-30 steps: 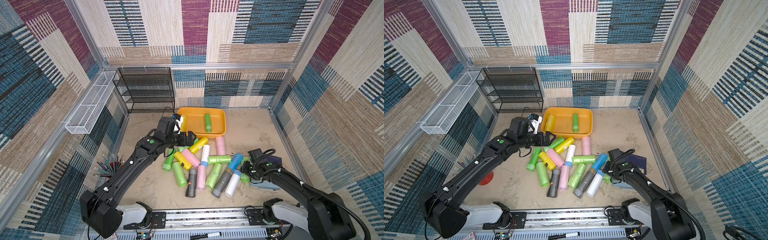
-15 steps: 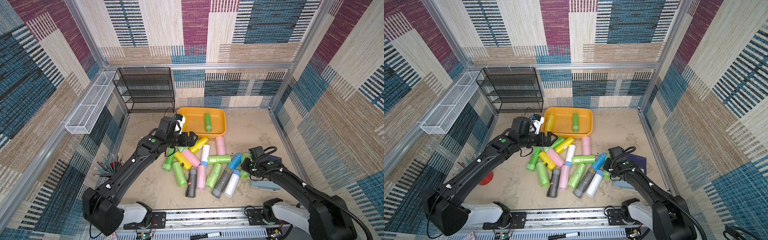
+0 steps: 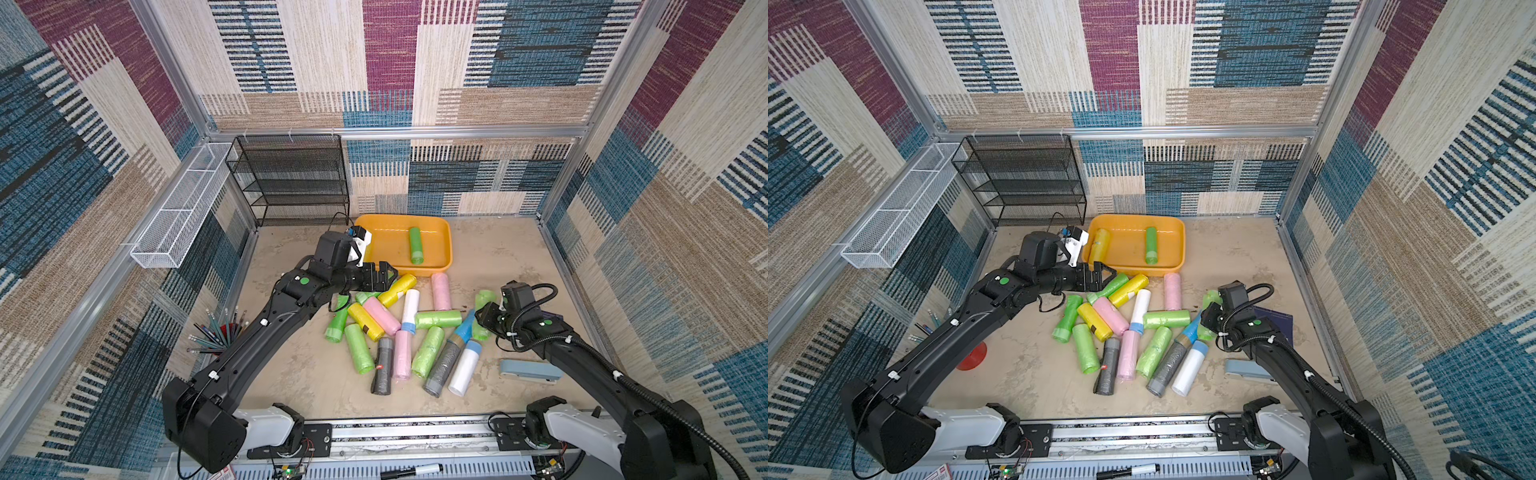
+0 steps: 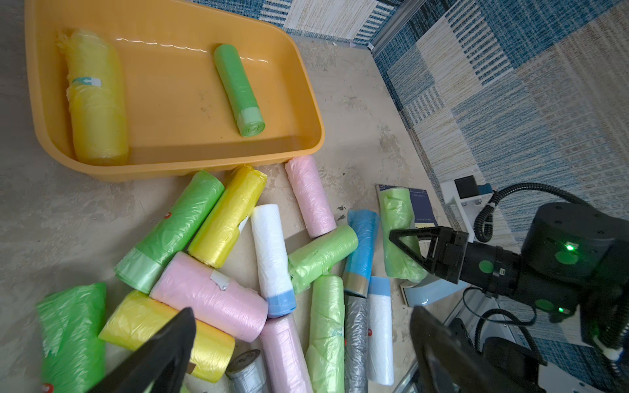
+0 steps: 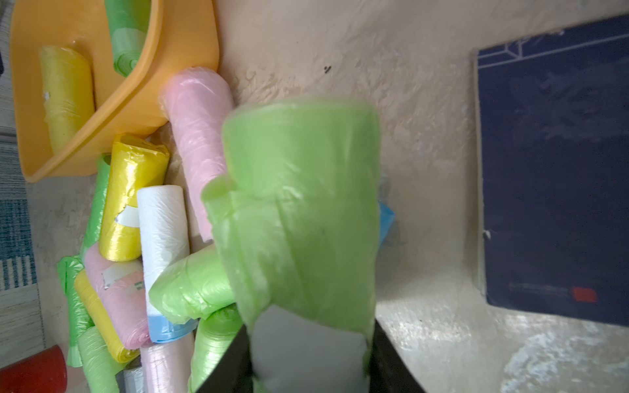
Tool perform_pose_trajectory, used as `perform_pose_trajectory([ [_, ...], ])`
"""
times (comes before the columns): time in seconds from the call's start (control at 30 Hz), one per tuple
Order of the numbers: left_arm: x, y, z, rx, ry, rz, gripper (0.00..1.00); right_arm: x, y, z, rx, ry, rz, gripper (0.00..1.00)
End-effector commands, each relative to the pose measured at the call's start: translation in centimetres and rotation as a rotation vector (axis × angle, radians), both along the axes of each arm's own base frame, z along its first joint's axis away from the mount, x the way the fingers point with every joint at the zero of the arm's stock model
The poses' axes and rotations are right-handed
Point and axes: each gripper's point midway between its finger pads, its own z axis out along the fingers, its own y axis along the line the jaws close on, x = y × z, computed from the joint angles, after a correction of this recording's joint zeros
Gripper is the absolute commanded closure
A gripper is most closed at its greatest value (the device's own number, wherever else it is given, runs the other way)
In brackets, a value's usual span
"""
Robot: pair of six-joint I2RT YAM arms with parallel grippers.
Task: Put the roll of trash bags into the storage box
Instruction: Pick up the roll of trash bags from the center of the board.
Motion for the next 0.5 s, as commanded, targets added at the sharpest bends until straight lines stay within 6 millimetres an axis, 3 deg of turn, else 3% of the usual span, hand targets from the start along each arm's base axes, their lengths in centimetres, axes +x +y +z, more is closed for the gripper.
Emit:
perform_pose_trajectory([
  [0.0,-0.7,0.3,-0.4,0.005,0.015,-0.003,0.02,1.9,1.1,2.3,0.060,-0.097,0.012,0.59],
  [0.23,-1.1,1.3,-0.8,0.033,0.007,0.030,0.02,4.2,2.3,4.6,0.087,-0.150,0.044,0.60],
  [0.47,-1.1,2.7,-0.9,0.093,-0.029,0.065,0.02,8.4,4.2,7.1,0.112,-0.231,0.100,0.62],
])
